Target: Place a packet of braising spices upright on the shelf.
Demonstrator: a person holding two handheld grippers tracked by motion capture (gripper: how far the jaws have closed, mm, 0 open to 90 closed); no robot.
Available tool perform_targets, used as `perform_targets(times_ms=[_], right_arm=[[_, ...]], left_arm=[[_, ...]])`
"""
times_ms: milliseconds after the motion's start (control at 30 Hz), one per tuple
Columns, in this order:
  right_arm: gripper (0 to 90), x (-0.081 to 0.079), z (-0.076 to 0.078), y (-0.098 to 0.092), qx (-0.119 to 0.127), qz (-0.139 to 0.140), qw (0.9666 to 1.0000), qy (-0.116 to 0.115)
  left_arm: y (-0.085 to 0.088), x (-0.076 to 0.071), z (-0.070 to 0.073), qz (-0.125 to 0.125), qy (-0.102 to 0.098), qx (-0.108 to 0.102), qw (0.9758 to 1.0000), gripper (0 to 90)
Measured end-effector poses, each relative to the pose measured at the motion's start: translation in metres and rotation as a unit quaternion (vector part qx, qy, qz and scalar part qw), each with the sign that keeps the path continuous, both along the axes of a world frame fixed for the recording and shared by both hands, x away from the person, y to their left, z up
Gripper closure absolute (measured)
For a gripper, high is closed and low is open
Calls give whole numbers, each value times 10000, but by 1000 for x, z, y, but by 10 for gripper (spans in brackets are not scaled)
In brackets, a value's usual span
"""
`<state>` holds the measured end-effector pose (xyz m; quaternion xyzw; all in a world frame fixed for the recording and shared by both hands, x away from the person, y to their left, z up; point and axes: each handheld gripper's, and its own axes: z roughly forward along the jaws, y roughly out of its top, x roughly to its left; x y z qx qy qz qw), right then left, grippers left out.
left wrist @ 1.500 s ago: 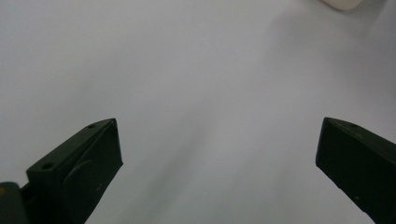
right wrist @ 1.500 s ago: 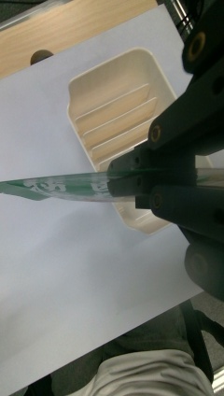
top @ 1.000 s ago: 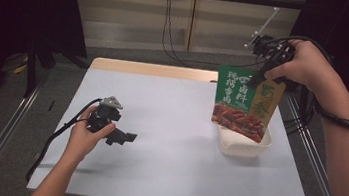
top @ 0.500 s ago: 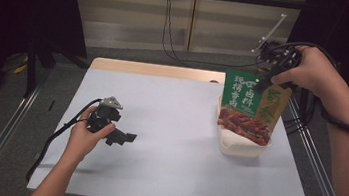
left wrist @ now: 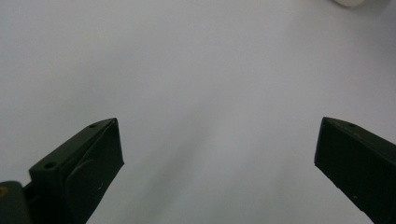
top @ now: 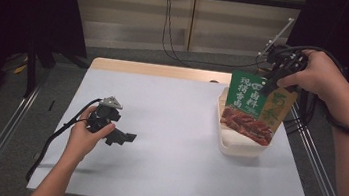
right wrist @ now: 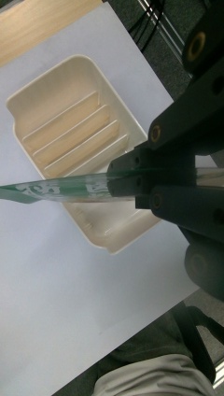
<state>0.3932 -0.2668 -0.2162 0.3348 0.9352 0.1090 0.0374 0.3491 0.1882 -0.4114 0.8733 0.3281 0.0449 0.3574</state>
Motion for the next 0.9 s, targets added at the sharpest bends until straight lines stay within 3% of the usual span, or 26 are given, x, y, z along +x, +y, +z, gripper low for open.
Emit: perform_targets(times_ms=[667,900], right_arm=[[900,1,-25,-6,-86,-122,9997,184],[882,1,-34,-11,-65,-304,9993,210]], left_arm=[[-1,2,-2,-77,5,-28,10000,8],[-2,2,-1,-50,26,-97,9999,11]])
